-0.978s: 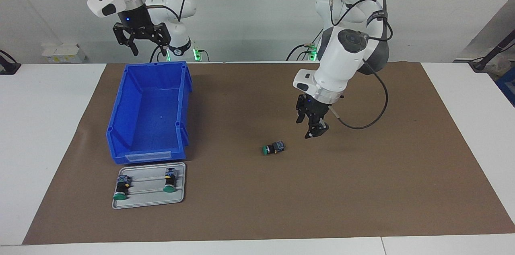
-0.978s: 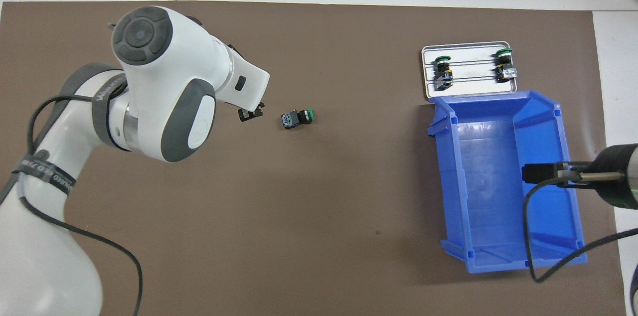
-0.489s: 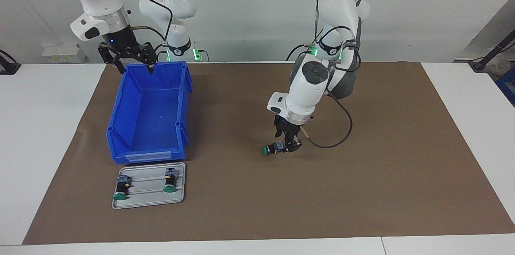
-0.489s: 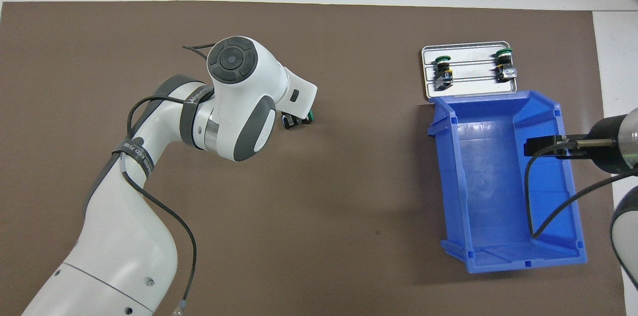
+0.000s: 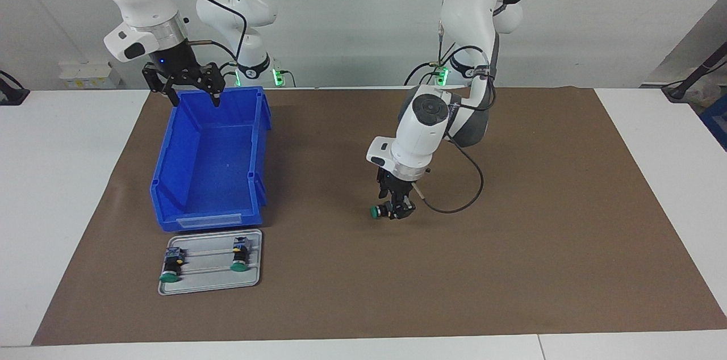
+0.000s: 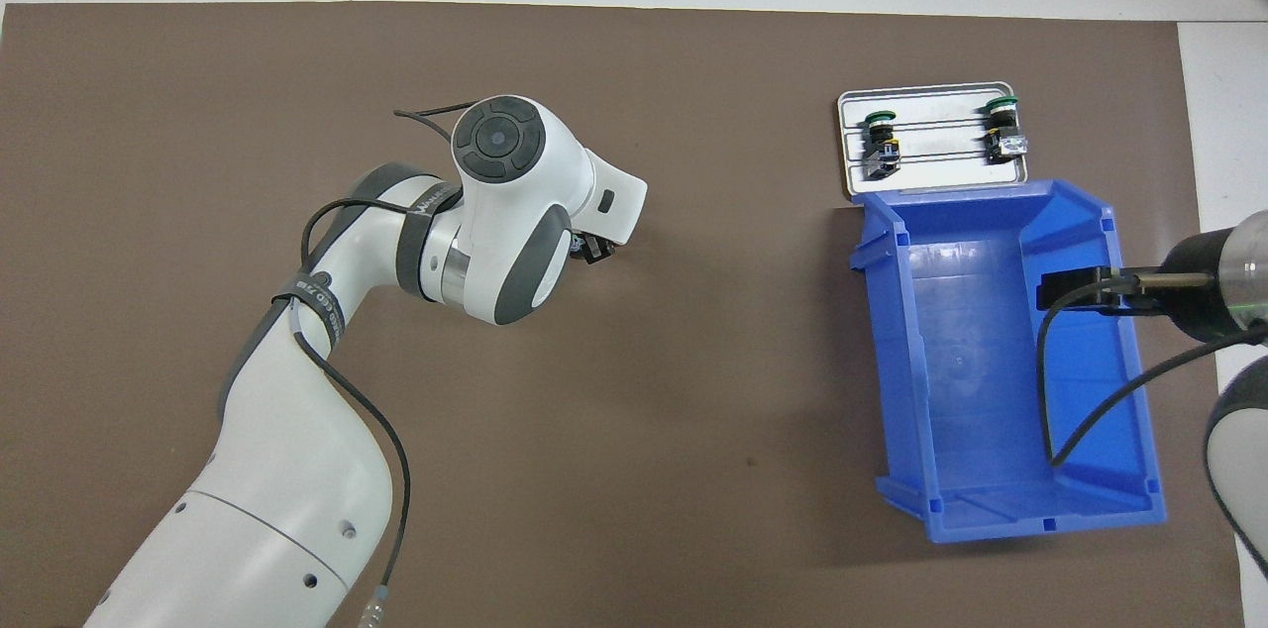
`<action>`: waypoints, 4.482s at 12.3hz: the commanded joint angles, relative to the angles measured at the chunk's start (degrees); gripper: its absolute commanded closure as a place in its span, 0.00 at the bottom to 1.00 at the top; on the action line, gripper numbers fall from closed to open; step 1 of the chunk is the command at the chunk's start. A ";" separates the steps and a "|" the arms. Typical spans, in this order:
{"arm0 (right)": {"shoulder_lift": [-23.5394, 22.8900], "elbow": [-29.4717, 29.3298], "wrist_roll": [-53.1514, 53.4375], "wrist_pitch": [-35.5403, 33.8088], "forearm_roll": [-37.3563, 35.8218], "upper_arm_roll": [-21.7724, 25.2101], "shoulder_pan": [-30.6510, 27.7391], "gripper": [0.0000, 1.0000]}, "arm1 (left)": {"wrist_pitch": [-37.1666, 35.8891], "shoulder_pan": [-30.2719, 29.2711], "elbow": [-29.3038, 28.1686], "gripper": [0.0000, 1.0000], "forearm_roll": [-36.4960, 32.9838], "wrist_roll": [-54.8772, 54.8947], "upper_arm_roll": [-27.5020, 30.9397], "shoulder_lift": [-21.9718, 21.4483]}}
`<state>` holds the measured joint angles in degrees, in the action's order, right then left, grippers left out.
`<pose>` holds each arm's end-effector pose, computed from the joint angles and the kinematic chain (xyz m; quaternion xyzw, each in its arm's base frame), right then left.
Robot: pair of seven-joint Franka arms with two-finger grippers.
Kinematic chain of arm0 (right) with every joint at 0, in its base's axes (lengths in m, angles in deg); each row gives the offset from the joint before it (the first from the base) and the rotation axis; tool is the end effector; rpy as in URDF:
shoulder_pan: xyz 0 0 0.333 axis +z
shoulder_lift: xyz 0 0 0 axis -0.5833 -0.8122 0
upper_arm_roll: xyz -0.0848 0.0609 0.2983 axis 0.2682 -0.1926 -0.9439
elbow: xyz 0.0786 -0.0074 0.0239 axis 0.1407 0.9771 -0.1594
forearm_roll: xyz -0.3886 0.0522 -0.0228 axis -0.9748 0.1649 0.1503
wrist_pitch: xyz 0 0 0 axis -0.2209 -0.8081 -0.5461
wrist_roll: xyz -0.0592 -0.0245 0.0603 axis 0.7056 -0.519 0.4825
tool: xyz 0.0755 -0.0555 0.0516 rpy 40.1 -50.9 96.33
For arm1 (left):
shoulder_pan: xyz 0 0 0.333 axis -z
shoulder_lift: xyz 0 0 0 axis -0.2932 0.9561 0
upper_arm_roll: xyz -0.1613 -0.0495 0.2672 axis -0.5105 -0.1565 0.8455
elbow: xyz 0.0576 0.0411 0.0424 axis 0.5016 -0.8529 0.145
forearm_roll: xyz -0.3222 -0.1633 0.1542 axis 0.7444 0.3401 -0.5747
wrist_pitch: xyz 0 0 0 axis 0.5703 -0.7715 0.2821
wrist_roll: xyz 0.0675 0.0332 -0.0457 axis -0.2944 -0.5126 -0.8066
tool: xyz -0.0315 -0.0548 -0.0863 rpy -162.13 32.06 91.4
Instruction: Place and press button with both arms
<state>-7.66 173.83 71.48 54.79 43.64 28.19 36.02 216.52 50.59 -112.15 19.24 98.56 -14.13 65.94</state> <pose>0.5009 0.0107 0.5841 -0.9990 0.0385 -0.0196 0.0071 0.6022 -0.3835 0.3194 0.8125 -0.5759 0.0748 0.0498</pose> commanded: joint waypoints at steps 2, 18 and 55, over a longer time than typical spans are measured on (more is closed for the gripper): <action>1.30 -2.04 0.61 -0.72 1.10 -0.46 -0.16 0.01 | 1.56 1.87 0.88 0.33 -0.23 -1.68 1.27 1.49; 1.74 -2.13 0.61 -0.72 1.10 -0.81 -0.16 0.01 | 0.77 -1.53 -11.13 1.00 -2.87 -3.37 0.58 -14.47; 1.74 -2.14 0.61 -0.72 1.10 -0.81 -0.16 0.01 | -15.31 -17.99 -52.30 1.00 116.32 116.53 1.36 -22.59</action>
<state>-6.35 171.96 71.48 54.73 43.65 27.56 36.16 202.99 33.75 -161.67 133.99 210.63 -12.54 45.55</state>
